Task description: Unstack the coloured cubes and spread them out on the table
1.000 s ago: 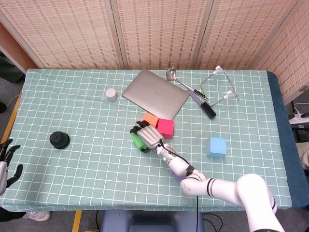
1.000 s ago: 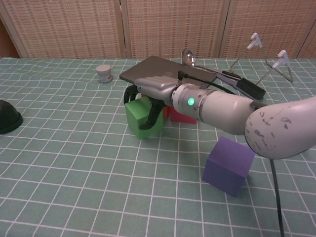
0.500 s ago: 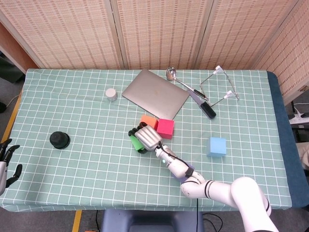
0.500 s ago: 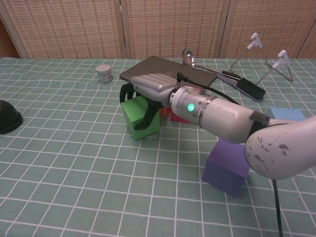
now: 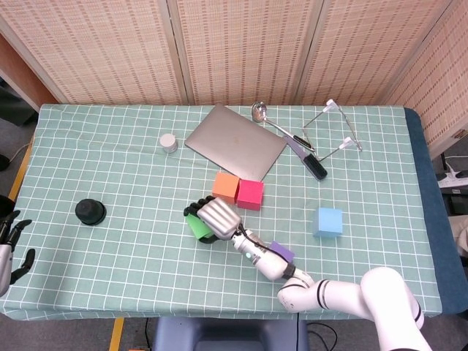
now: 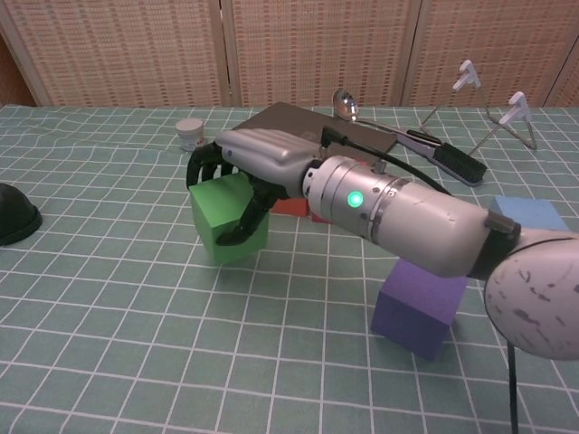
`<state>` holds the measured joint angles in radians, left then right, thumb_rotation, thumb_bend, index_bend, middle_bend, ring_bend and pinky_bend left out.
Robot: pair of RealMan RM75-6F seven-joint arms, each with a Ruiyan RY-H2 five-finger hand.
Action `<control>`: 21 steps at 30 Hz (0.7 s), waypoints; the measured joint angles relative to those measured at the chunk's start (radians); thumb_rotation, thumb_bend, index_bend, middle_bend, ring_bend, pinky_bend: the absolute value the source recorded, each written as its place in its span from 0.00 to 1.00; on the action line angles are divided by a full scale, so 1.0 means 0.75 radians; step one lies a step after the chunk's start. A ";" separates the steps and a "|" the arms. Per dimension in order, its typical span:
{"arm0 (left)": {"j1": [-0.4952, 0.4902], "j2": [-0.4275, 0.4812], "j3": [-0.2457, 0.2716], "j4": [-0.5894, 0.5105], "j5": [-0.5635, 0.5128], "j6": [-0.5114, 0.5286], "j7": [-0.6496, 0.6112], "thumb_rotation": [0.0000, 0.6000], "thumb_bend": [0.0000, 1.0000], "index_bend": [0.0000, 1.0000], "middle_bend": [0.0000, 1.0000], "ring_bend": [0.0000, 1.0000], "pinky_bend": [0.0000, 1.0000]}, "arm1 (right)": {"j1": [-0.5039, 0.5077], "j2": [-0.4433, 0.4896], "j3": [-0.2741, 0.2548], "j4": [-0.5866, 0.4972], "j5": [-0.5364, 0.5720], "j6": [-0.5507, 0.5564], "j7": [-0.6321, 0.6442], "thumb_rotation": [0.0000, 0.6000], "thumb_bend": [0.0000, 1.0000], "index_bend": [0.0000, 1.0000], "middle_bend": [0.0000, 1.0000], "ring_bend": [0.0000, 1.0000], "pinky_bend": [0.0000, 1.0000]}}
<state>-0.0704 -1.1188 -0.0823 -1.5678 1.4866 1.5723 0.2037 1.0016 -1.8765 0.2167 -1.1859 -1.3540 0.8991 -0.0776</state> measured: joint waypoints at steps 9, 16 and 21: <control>-0.001 0.000 -0.003 0.006 -0.005 -0.003 -0.007 1.00 0.39 0.24 0.13 0.16 0.33 | -0.004 0.047 -0.047 -0.060 -0.018 -0.093 0.065 1.00 0.09 0.34 0.21 0.08 0.03; -0.005 -0.001 0.000 0.008 -0.006 -0.011 -0.004 1.00 0.39 0.24 0.13 0.16 0.33 | -0.014 0.088 -0.034 -0.100 -0.023 -0.103 0.153 1.00 0.09 0.16 0.00 0.00 0.00; -0.004 -0.001 0.000 0.005 -0.004 -0.009 -0.002 1.00 0.39 0.24 0.13 0.16 0.33 | -0.040 0.123 0.009 -0.109 -0.015 -0.025 0.169 1.00 0.09 0.08 0.00 0.00 0.00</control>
<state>-0.0734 -1.1197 -0.0823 -1.5639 1.4832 1.5658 0.2024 0.9716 -1.7845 0.2231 -1.2678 -1.3655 0.8806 0.0495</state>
